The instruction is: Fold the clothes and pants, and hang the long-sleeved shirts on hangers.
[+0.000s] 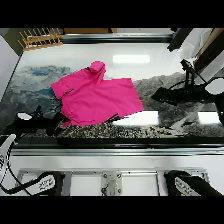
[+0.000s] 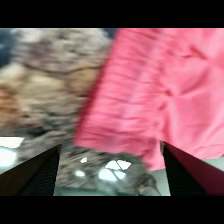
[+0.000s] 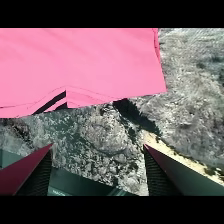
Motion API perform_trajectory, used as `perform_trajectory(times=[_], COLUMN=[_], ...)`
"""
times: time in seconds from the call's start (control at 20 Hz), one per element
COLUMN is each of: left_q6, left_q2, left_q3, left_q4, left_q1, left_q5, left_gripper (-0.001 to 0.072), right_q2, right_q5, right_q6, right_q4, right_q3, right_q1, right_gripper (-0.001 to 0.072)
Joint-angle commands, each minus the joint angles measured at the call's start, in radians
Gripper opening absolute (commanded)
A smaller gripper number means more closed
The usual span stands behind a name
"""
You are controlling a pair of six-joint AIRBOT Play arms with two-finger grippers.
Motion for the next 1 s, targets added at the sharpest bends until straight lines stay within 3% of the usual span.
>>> perform_trajectory(times=[0.0,0.25,0.35,0.45,0.6,0.8,0.95], left_q6=[-0.005,-0.108,-0.111,-0.111,-0.105,-0.024,-0.001], left_q2=[-0.004,-0.003,0.002,0.029,0.096,0.151,0.155], left_q3=[-0.011,-0.011,-0.011,-0.011,-0.011,-0.011,-0.011], left_q4=[-0.066,-0.065,-0.063,-0.063,-0.053,-0.053,-0.048], left_q1=[-0.06,-0.09,-0.09,-0.09,-0.09,-0.103,-0.13], left_q5=[0.099,0.218,0.243,0.287,0.339,0.317,0.319], left_gripper=[0.0677,0.0674,0.0315,0.0038,0.0011,0.0011,0.0012], right_q2=[0.0,0.0,0.0,0.0,0.0,-0.049,-0.16], right_q5=[-0.005,-0.005,-0.005,-0.005,-0.042,-0.121,-0.217], right_q6=[0.001,0.0,0.0,0.001,0.044,0.371,0.415], right_q4=[0.001,0.0,0.0,0.0,-0.045,-0.203,-0.102], right_q3=[0.0,0.0,0.0,0.0,-0.008,-0.103,-0.199], right_q1=[0.0,0.001,0.0,0.0,-0.001,-0.001,0.009], right_gripper=[0.0588,0.0588,0.0588,0.0588,0.0588,0.0589,0.0593])
